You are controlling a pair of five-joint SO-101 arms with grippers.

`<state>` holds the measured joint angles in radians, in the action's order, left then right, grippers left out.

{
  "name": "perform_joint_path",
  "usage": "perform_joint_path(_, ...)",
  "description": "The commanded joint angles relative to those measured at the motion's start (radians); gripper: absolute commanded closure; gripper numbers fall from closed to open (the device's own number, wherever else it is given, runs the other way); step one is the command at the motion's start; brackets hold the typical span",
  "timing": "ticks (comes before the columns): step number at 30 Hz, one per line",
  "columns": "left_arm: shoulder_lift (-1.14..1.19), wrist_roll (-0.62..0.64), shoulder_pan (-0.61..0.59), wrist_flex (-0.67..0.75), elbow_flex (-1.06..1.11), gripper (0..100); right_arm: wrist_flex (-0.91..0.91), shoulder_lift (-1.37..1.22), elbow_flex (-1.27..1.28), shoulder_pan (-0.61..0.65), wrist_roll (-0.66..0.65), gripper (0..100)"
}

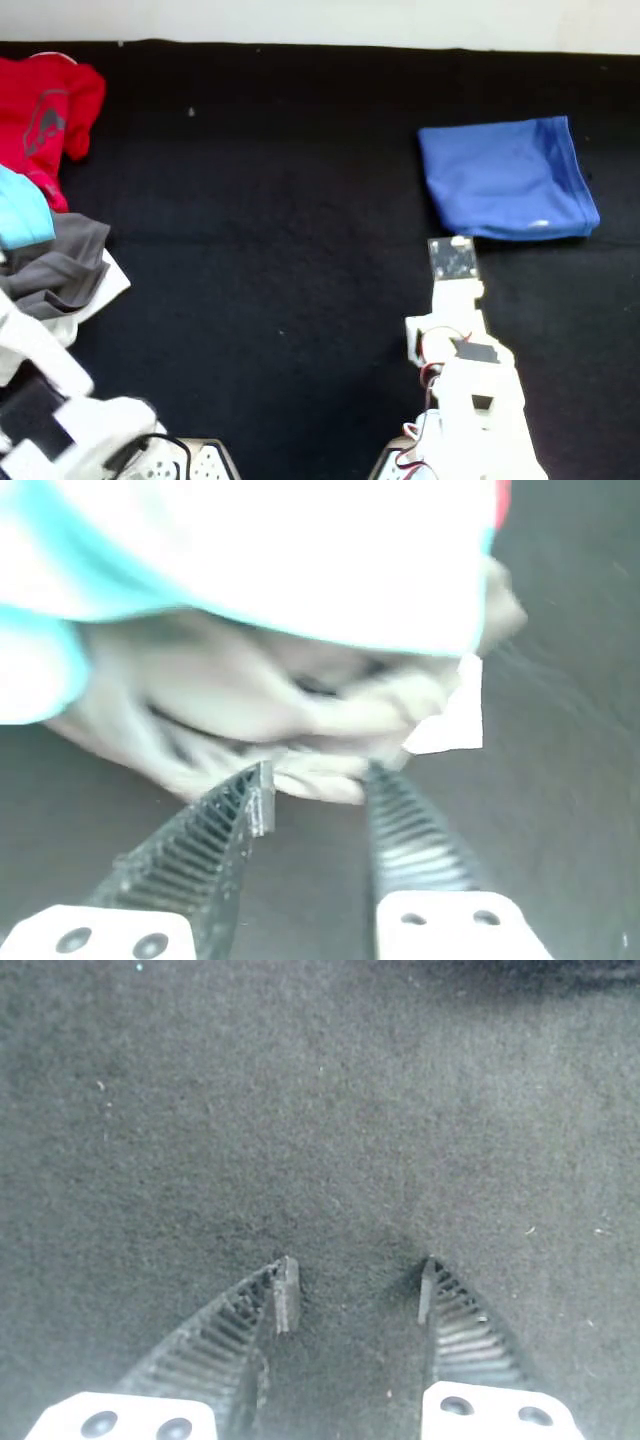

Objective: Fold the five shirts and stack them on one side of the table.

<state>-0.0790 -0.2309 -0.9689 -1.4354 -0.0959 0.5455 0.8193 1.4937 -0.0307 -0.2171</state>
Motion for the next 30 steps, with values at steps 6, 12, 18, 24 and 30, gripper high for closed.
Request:
perform_joint_path(6,0.401,-0.012,-0.252,-0.069,-0.677,81,-0.025,0.001,0.004,0.002,-0.002,80.3)
perform_joint_path(12,0.591,-0.089,-0.346,-0.080,-0.935,81,-0.025,0.001,0.004,0.002,-0.002,80.3)
perform_joint_path(18,0.751,-0.089,-0.344,-0.077,-1.036,81,-0.025,-0.001,0.004,0.002,-0.002,80.3)
perform_joint_path(24,0.872,-0.089,-0.286,-0.084,-1.141,85,-0.025,0.001,0.004,0.004,-0.002,80.3)
perform_joint_path(30,0.874,-0.081,-0.186,-0.227,-1.389,99,-0.025,0.001,0.004,0.004,-0.002,80.3)
